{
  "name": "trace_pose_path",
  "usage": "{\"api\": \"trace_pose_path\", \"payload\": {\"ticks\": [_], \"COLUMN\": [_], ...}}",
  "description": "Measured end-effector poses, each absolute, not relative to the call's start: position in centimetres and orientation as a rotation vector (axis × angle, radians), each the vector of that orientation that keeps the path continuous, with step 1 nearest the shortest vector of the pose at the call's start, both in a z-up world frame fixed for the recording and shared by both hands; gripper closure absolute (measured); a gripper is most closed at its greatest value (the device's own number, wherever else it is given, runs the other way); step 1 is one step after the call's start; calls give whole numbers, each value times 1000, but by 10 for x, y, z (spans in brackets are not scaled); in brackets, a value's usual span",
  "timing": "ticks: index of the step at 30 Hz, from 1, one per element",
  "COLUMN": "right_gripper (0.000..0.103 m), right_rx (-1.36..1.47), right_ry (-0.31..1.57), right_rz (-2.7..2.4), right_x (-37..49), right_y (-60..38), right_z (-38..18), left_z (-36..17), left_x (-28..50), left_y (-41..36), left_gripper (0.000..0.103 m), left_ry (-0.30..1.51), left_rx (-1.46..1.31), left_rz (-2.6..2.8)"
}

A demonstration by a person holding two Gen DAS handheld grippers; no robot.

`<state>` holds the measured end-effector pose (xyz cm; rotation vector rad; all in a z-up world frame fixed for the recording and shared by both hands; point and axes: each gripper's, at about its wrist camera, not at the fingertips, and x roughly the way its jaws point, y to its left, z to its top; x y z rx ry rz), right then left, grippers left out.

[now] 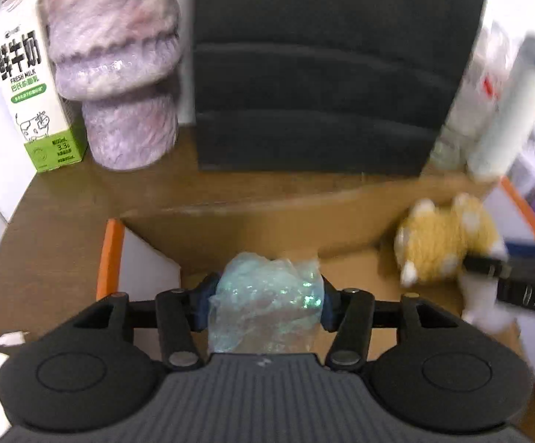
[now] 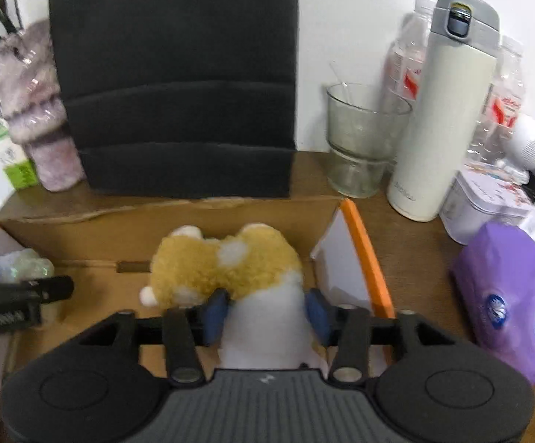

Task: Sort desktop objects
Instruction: 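Carry both held items over the red box and open both tools to drop them, then grasp the braided black cable with the right tool while the left tool grasps the navy pouch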

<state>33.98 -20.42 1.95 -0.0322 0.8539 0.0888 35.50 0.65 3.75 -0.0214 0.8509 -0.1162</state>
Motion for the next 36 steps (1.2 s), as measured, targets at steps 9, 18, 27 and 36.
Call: {"api": "trace_pose_path", "payload": {"ticks": [9,18,27,36], "right_gripper": [34,22,12,6], "right_rx": [15,-29,-72,33], "right_ry": [852,757,614,599], "right_rz": [76,197,304,251], "right_x": [324,243,79,-41], "right_y": [-206,-205,-232,-256], "right_z": [40,92,93,49], "left_z": [71,117,107,66], "left_x": [341,221,35,-55], "left_y": [-2,-4,-19,-13], "left_gripper": [4,0,0,0], "left_ry": [818,742,555,508], "left_rx": [42,15,-78,-72], "left_rz": [-99,99,-87,-103]}}
